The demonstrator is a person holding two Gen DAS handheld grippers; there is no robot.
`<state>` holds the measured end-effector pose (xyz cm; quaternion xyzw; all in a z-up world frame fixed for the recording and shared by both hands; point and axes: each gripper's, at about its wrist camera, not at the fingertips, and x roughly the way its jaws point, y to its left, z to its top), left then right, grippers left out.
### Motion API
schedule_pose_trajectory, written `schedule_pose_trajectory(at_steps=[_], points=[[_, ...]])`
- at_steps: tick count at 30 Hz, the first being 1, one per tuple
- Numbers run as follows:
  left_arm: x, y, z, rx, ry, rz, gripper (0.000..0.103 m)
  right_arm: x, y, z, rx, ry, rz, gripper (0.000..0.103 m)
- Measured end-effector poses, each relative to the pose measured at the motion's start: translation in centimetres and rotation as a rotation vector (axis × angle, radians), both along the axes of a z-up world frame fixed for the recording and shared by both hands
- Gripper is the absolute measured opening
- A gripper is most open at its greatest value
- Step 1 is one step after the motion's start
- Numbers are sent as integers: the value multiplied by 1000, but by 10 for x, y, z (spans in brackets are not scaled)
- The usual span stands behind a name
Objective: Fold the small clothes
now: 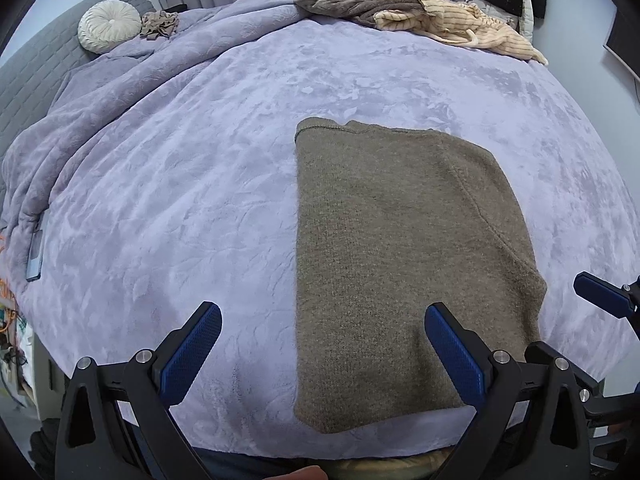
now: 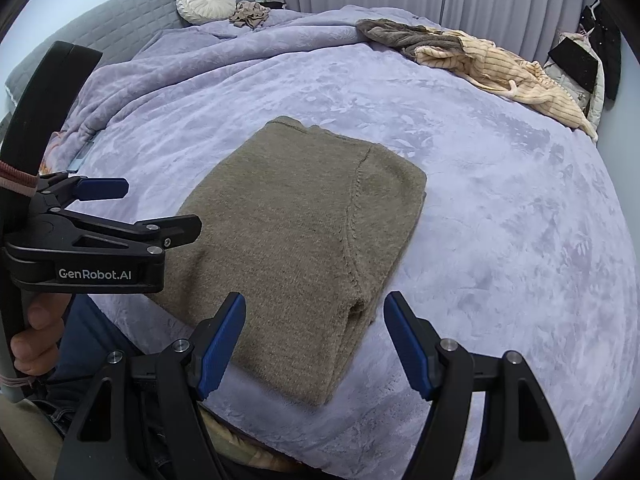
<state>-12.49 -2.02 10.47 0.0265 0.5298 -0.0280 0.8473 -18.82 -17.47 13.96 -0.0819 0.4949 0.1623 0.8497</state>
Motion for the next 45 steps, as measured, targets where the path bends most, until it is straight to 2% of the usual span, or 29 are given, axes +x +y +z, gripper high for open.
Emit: schedule_pose_trajectory(at_steps=[7,18,30,45], points=[[4,0,-6,15,24,-1,102,7,2,-4,-6,19,12,75],[14,1,-9,-5,42,2,102,19,3,-5,-18,35,24,75],[26,12,-17,-55,70,14,102,30,13,-5,-65,58,27,75],[34,34,-17,-101,59,53,102,36,38,-4,-116,80,52,75]])
